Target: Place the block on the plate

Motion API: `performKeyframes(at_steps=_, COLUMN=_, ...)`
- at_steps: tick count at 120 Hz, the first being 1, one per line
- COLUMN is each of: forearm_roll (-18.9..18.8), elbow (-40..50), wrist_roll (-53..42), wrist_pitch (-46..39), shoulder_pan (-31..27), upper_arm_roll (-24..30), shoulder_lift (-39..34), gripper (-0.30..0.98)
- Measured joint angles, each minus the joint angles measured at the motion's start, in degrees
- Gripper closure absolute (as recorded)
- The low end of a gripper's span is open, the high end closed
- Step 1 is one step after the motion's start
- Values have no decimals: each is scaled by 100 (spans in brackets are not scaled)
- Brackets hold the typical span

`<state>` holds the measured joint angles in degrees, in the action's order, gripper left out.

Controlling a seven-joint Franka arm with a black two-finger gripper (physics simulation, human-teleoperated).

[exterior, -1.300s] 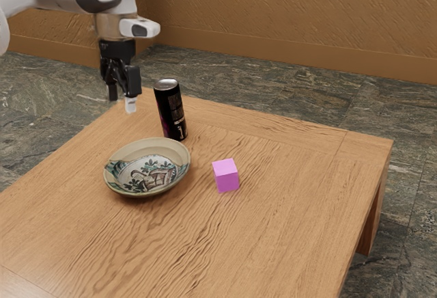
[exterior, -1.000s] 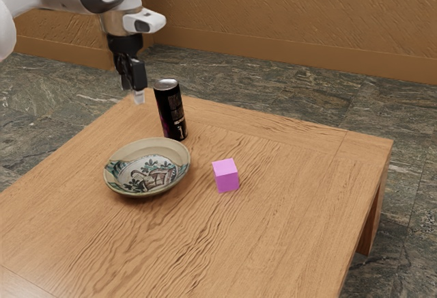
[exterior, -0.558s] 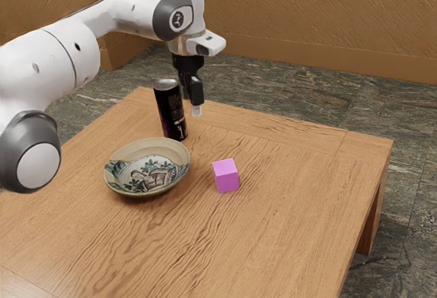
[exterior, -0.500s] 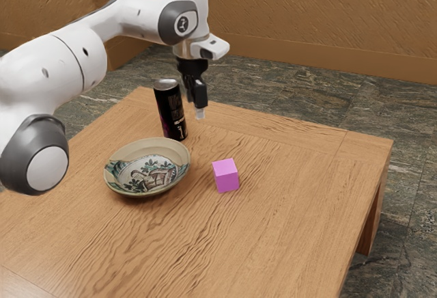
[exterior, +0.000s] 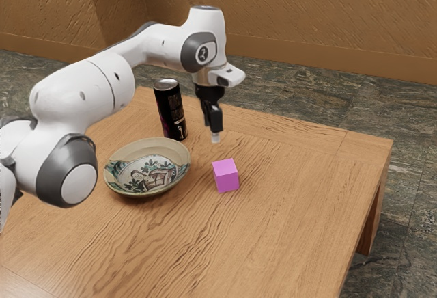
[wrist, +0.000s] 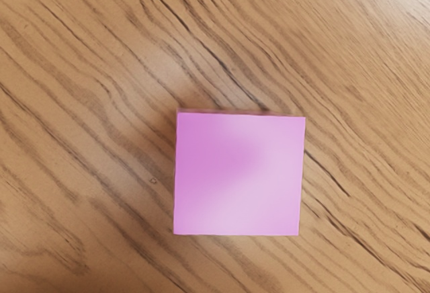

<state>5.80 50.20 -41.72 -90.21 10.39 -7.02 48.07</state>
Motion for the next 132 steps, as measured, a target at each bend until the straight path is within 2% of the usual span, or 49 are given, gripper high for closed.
performKeyframes(at_steps=52, forearm_roll=184, elbow=108, wrist_roll=-73, wrist_pitch=-343, shoulder_pan=42, upper_arm_roll=158, shoulder_lift=320, gripper=0)
performKeyframes(at_steps=73, forearm_roll=249, elbow=481, wrist_roll=-74, wrist_pitch=-615, shoulder_pan=34, upper_arm_roll=165, shoulder_lift=402, gripper=0)
performKeyframes(at_steps=124, forearm_roll=333, elbow=725, wrist_roll=-61, wrist_pitch=-1069, shoulder_pan=38, upper_arm_roll=192, shoulder_lift=619, gripper=0)
performKeyframes(at_steps=132, forearm_roll=337, elbow=766, wrist_roll=-46, wrist_pitch=-1127, shoulder_pan=40, upper_arm_roll=192, shoulder_lift=622, gripper=7)
